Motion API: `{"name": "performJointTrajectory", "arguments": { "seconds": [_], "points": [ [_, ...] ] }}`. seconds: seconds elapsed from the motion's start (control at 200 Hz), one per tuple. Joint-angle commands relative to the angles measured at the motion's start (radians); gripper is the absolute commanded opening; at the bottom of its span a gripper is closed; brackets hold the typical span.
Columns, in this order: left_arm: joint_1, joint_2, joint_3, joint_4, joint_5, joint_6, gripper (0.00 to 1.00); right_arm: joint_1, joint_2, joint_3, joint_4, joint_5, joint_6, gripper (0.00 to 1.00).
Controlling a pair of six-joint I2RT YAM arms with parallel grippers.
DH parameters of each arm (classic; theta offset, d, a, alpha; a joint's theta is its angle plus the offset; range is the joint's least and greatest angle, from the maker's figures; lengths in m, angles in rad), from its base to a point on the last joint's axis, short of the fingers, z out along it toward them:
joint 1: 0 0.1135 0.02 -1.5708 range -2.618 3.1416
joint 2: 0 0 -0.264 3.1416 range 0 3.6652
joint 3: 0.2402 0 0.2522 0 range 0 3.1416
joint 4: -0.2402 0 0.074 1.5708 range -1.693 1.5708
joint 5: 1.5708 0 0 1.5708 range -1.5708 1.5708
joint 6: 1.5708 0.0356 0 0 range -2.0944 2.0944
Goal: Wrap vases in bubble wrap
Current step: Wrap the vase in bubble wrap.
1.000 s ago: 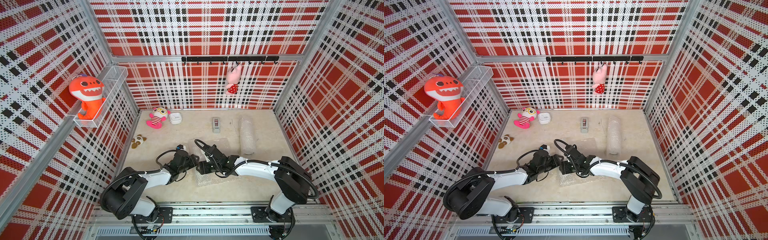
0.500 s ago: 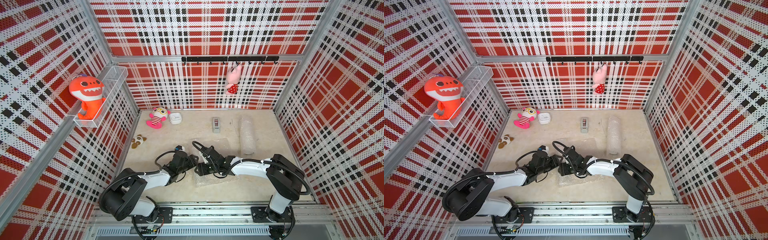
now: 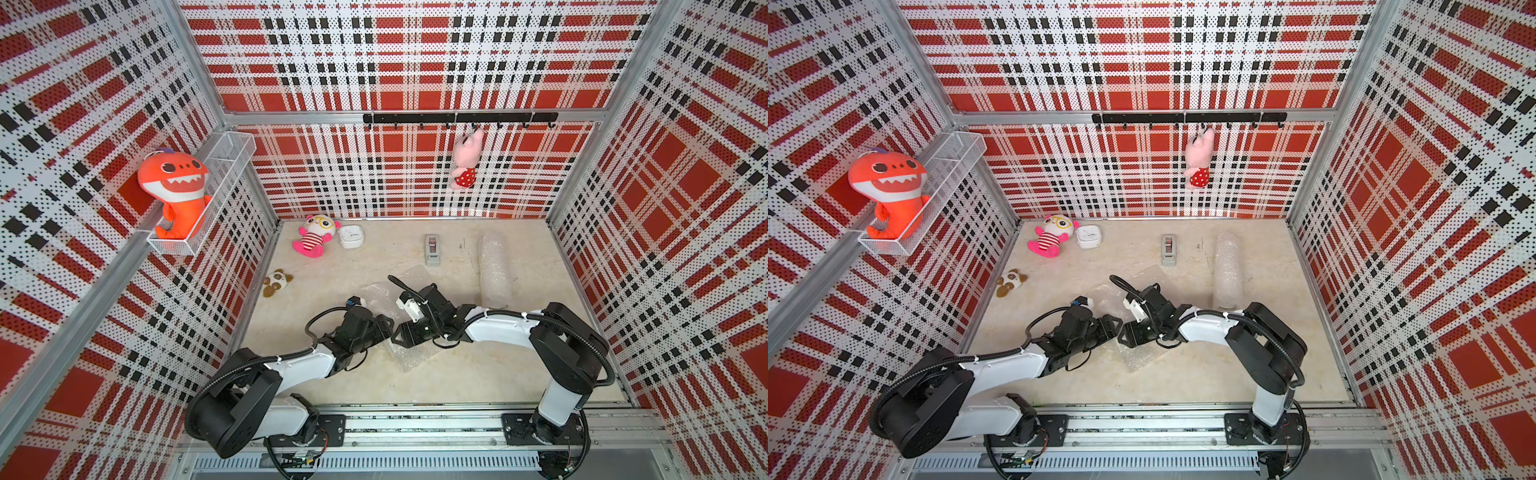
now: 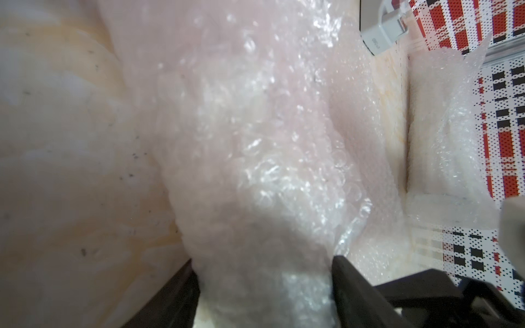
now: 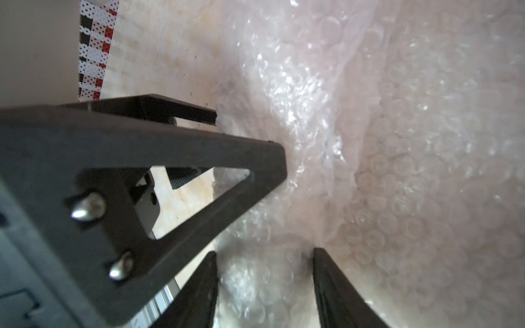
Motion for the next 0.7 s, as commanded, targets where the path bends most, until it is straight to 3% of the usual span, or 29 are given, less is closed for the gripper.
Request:
{"name": "performJointTrajectory", "arguments": {
  "seconds": [0.0,0.336,0.697],
  "points": [
    [0.014,0.02,0.001,-0.119,-0.03,0.007,0.75,-0.01,-0.001,0.055,-0.059,-0.033,-0.13,0.54],
    [0.064,0.079,0.108,-0.145,-0.048,0.03,0.84,-0.005,-0.041,0.057,-0.082,-0.003,-0.137,0.58],
    [0.088,0.167,0.121,-0.114,-0.028,0.047,0.8,0.081,-0.11,0.082,-0.143,0.236,-0.069,0.68]
  ]
}}
